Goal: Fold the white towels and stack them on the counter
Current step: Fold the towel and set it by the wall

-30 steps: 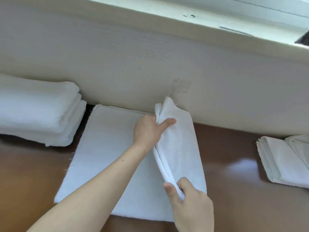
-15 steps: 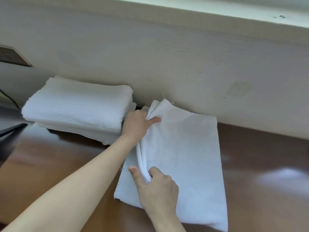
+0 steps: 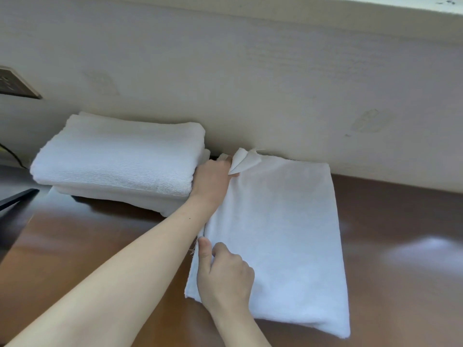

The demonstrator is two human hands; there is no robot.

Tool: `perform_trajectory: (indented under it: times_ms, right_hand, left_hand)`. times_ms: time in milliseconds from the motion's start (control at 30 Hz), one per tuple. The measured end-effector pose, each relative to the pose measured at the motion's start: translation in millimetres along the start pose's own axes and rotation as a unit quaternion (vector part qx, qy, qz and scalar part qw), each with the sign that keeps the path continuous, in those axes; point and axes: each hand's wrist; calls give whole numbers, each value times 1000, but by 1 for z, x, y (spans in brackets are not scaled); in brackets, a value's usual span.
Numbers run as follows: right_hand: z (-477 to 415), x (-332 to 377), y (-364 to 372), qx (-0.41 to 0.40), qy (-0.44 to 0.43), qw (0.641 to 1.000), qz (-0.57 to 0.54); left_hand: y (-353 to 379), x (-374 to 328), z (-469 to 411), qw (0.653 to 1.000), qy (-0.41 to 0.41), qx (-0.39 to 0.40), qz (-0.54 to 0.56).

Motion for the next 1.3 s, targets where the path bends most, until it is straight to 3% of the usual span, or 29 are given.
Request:
perform_trajectory:
  times_ms: [233, 400, 467, 567, 667, 767, 967, 1133, 1300]
  right_hand:
    - [-6, -3, 14, 30, 36, 999, 1]
    - [-4, -15, -1, 30, 16, 998, -58]
    - [-4, -26, -14, -5, -5, 995, -100]
    - [-10, -52, -38, -105, -47, 988, -102]
    - [-22, -90, -53, -182, -70, 979, -54]
    - [-27, -119, -59, -154, -69, 985, 47]
    - [-19, -129, -49, -9, -105, 977, 183]
    - [-8, -136, -53, 8, -125, 976, 178]
    - [-53, -140, -76, -28, -88, 976, 199]
  left_hand:
    - [29, 0, 0, 998, 7, 10, -59]
    - [24, -4, 5, 983, -61, 8, 170]
    - [17, -8, 11, 978, -67, -40, 193]
    - [15, -18, 28, 979, 22, -112, 170]
    - [30, -30, 47, 985, 67, -80, 137]
    - [50, -27, 54, 994, 46, 36, 93]
    - [62, -22, 46, 995, 35, 66, 73]
    - [53, -34, 44, 991, -3, 91, 94]
    - [56, -48, 31, 993, 55, 87, 61]
Point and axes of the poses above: each hand's wrist, its own z-axis away from the middle knuckle, its own y-axis out of the palm, x = y × z, and after that the axes turned 6 degrees about -z, right-handed
